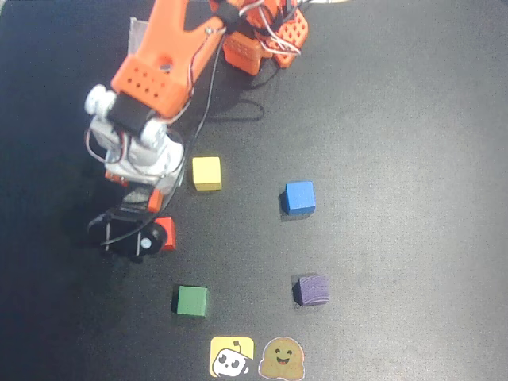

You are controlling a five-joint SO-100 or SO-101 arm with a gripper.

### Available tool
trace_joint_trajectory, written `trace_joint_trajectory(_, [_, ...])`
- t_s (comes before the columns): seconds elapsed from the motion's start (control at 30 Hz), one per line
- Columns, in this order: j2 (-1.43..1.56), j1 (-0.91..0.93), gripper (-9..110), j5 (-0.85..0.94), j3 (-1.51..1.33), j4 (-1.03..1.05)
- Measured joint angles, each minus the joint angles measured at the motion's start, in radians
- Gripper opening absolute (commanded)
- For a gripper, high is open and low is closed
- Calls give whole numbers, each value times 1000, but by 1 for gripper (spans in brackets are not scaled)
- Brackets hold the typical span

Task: Put the orange cube on top of the red cube.

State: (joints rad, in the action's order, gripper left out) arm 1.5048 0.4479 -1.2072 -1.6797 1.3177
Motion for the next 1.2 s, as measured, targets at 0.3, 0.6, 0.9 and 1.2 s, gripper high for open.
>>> trace_joint_trajectory(0.3, [-60, -28, 5, 2, 103, 17])
trace_joint_trajectory(0.6, [-118, -71, 5, -60, 176, 43])
trace_joint_trajectory(0.9, [-190, -97, 5, -89, 236, 43])
trace_joint_trajectory(1.2, [-233, -104, 5, -101, 267, 38])
